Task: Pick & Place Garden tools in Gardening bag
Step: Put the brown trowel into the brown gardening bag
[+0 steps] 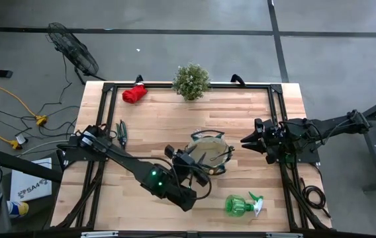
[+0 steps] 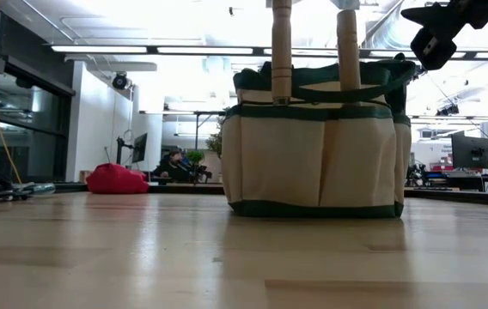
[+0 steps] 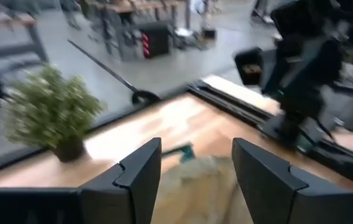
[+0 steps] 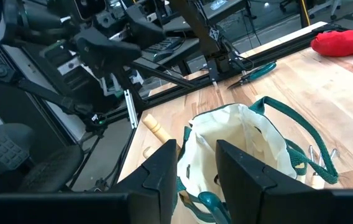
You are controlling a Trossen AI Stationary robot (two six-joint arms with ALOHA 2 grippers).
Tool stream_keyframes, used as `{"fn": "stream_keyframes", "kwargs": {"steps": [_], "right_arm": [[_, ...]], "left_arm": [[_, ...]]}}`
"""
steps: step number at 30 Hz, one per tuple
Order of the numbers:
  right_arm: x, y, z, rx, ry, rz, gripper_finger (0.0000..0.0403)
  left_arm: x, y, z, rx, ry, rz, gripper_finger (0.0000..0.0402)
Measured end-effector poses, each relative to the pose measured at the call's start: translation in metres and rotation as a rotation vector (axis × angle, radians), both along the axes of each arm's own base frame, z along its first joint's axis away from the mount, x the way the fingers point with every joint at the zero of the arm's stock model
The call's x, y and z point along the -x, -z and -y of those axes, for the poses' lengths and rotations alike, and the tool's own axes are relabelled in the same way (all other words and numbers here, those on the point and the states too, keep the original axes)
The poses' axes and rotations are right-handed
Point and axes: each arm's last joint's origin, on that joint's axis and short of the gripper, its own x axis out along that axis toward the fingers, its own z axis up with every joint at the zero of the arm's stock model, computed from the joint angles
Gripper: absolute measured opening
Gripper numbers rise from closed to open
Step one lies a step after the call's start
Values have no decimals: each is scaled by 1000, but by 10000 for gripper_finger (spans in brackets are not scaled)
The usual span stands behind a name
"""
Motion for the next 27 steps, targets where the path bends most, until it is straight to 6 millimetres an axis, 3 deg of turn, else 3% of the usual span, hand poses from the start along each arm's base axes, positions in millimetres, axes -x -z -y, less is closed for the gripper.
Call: {"fn": "stream_keyframes", "kwargs": {"steps": [8,13,20,23,27], "right_arm": [[0,0,0,0,0,0,103],[0,0,0,0,0,0,103],[0,0,0,0,0,0,103],[0,0,0,0,0,0,103],[0,0,0,0,0,-1,103]], "left_arm": [[0,7,10,201,210,-108,181],[5,15,17,236,282,-214,128],[22,20,34,221,343,-317,13],[27,24,41,217,334,-326,9],[22,48,47,211,279,-332,2]]}}
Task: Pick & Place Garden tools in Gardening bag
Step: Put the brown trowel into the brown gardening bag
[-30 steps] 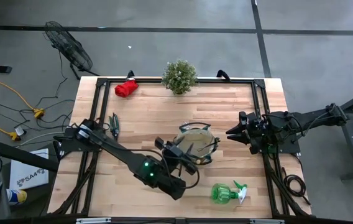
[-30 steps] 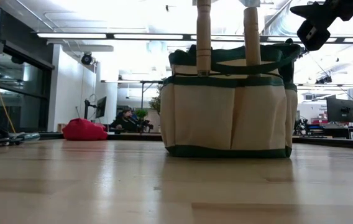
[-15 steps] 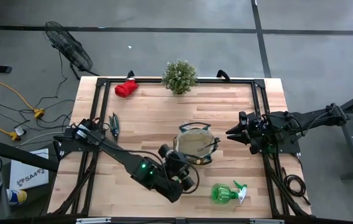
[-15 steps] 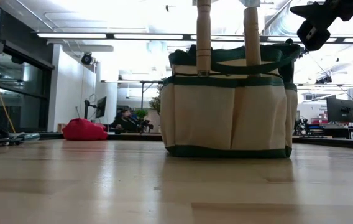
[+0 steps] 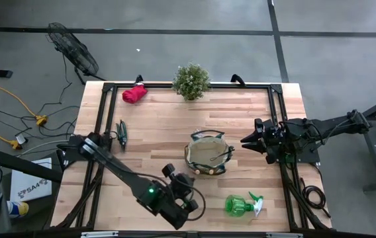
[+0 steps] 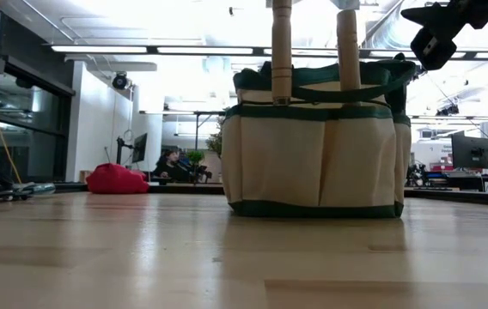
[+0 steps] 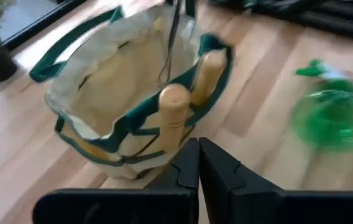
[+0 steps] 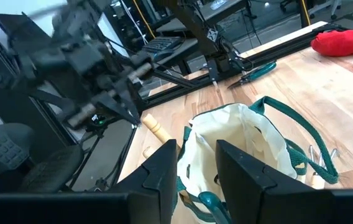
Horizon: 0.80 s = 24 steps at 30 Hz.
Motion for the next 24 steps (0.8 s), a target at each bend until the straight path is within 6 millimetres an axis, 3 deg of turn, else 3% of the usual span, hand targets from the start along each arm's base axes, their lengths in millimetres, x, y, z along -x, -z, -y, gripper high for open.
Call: {"fn": "stream_keyframes", "kwargs": {"steps": [6,18,24], "right_arm": [[0,0,0,0,1,-1,103],[0,0,0,0,0,0,103],[0,0,0,0,0,0,103]], "left_arm": [[-9,22,8,-54,-27,16,29],[-12,24,4,-103,-2,-21,220],[-19,24,-6,-122,-33,-11,252]]}}
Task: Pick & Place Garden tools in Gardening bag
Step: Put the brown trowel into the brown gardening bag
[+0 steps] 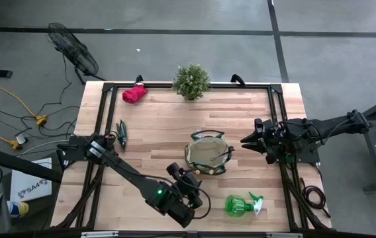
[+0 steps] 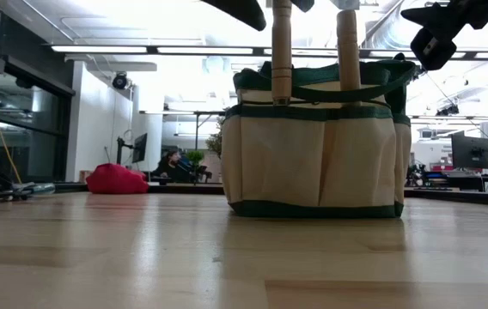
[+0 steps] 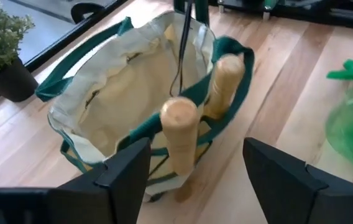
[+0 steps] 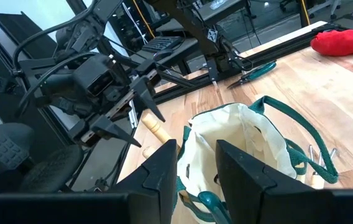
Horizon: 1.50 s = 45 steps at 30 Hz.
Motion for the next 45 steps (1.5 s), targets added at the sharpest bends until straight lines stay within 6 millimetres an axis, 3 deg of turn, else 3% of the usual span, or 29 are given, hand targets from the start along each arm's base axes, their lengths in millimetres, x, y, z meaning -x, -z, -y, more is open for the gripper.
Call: {"fn": "stream_keyframes", "kwargs": {"steps": [9,26,34,45], "right_arm": [[0,0,0,0,0,1,103],[0,0,0,0,0,0,103],[0,0,0,0,1,0,103],[0,0,0,0,0,0,103]], "left_arm": [[-7,-1,-8,27,-18,13,242],[-6,0,-8,20,-15,-4,54],[-6,-2,-10,-45,-36,20,72],[-8,-4,-16,-61,-67,46,66]]}}
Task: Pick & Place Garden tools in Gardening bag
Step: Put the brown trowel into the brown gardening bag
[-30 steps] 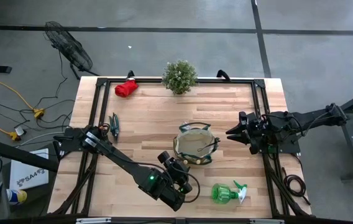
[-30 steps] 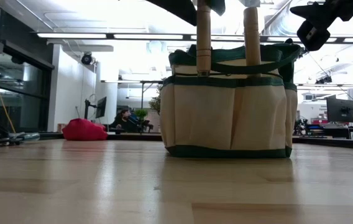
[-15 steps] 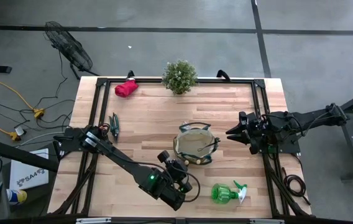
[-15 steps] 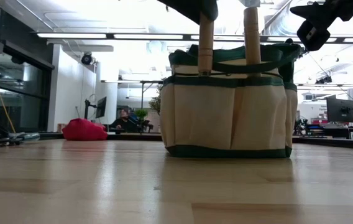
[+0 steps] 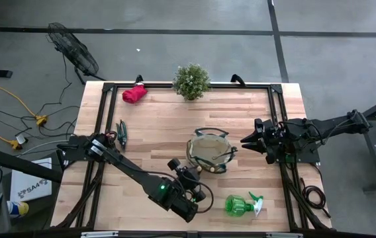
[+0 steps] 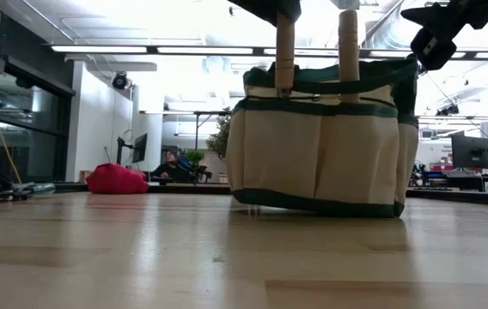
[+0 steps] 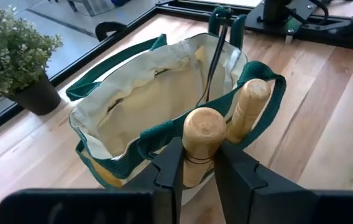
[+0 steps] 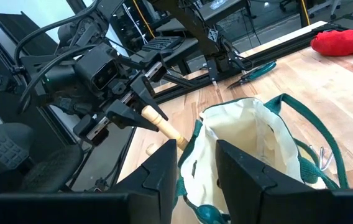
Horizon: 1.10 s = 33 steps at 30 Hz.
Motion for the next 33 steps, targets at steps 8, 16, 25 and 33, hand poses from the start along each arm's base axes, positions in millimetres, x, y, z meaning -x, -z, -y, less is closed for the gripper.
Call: {"fn": "stream_keyframes", "kwargs": {"steps": [8,16,25,33], "right_arm": [[0,0,0,0,0,0,103],[0,0,0,0,0,0,103],[0,0,0,0,0,0,103],[0,0,0,0,0,0,103]], "left_arm": [[-9,1,-18,69,-59,15,67],[-21,3,-43,164,-77,-36,68],[-26,4,-61,179,-110,-71,68],[-26,4,-64,154,-121,-84,94]]}}
